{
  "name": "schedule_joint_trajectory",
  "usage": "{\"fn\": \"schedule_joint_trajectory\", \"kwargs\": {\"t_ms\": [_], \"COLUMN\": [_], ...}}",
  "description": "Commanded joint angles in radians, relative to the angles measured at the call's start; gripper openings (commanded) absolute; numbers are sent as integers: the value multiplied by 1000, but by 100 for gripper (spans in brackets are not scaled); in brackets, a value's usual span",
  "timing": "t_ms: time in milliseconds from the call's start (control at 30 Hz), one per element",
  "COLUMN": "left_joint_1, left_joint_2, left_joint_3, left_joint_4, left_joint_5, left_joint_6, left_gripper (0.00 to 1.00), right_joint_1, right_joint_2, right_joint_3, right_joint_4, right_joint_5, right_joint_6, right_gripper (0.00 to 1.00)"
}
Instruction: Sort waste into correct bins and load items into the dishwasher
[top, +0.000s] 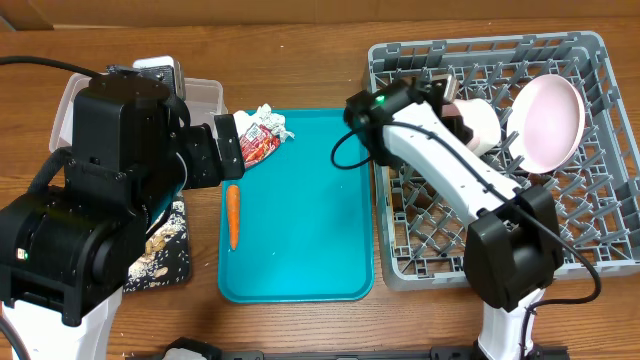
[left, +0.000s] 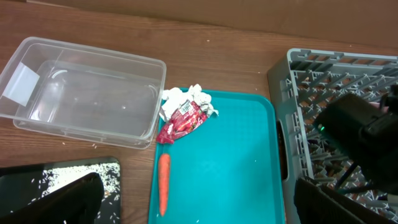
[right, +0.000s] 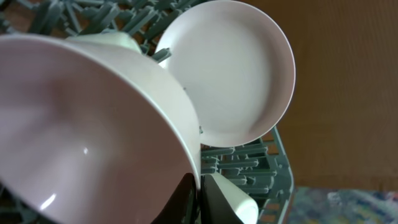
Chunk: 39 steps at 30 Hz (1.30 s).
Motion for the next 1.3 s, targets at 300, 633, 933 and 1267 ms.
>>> {"fn": "schedule_joint_trajectory", "kwargs": {"t_ms": [300,633,933,1267], "left_joint_1": [6,6,6,6], "left_joint_2": [2,2,2,2], "left_joint_3": [9,9,9,9], "left_joint_4": [-3,0,14,17], "left_joint_5": [-13,-13,-13,-13], "left_joint_6": [8,16,23,23], "left_gripper": [100,100,100,100], "right_joint_1": [118,81,-10,147], "right_joint_2": [14,13,13,13], "right_joint_3": [-5,-5,-5,-5], "right_joint_4": [-2,-33,-35,-5], "right_joint_5": [-38,91,-124,-340], "right_joint_6": [-29,-24,-24,-25], "right_gripper": [7,5,4,4]}}
